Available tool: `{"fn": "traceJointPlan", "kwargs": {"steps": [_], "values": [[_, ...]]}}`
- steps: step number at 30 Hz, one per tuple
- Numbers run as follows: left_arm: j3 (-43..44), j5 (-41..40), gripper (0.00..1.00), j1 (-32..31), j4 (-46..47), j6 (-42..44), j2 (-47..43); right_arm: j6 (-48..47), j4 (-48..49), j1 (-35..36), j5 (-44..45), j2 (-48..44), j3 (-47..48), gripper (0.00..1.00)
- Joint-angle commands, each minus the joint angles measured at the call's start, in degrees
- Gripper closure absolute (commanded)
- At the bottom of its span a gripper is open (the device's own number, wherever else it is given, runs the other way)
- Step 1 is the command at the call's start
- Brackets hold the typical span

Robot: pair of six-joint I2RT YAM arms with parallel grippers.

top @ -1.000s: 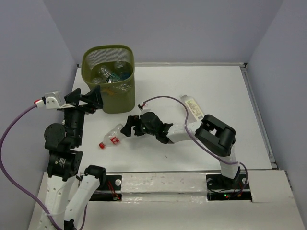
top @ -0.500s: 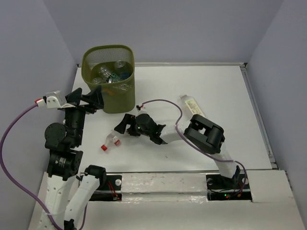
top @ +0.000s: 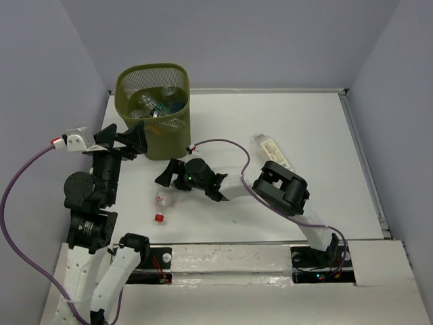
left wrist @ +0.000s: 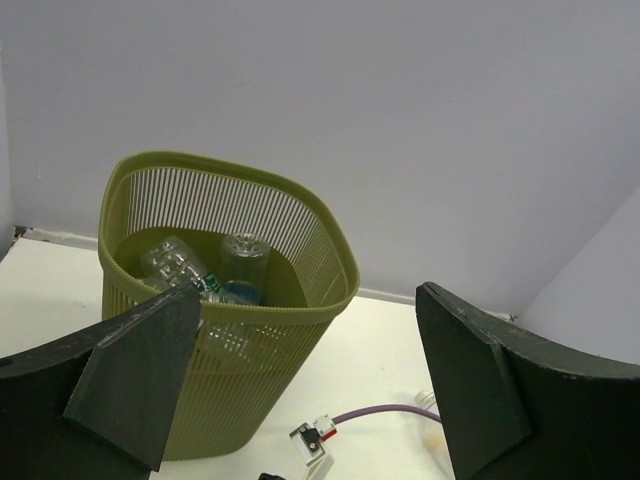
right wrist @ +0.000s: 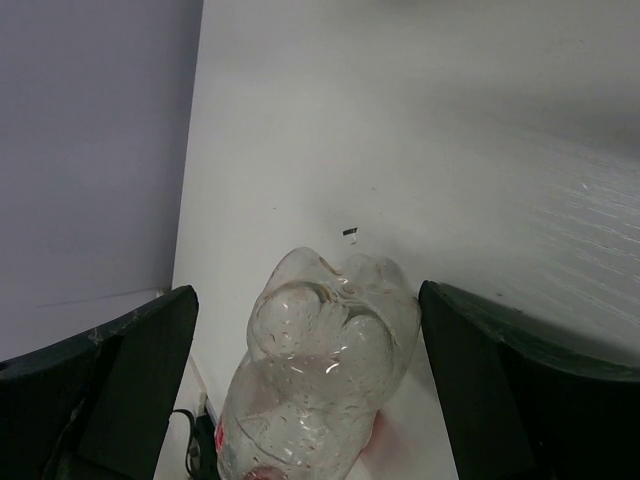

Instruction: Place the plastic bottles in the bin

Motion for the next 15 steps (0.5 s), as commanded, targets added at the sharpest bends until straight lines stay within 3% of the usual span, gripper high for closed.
{"fn": "traceJointPlan", "kwargs": {"steps": [1,5,9,11,15], "values": [[-0.2,0.8,0.01,0.3,2.7,0.1,0.9,-4.4,-5.0,0.1,2.1,-2.7,-1.2,0.03],[-0.2,1.0,0.01,0.3,2.8,-0.2,1.2,-8.8,-9.2,0.6,3.4,-4.9,-3.5,0.02],[-0.3,1.1,0.01,0.3,2.8,-0.3,1.6,-14.1,-16.5,1.1,1.4,-3.7,0.5,0.03],[-0.3,1.1,0.01,0.3,2.8,-0.3,1.8,-15.1,-17.2,1.1,-0.3,-2.6,1.6,0.07],[-0.4,1.0,0.01,0.4,2.8,-0.3,2.0,-14.6,-17.2,1.1,-4.3,-0.9,3.9,0.06]]}}
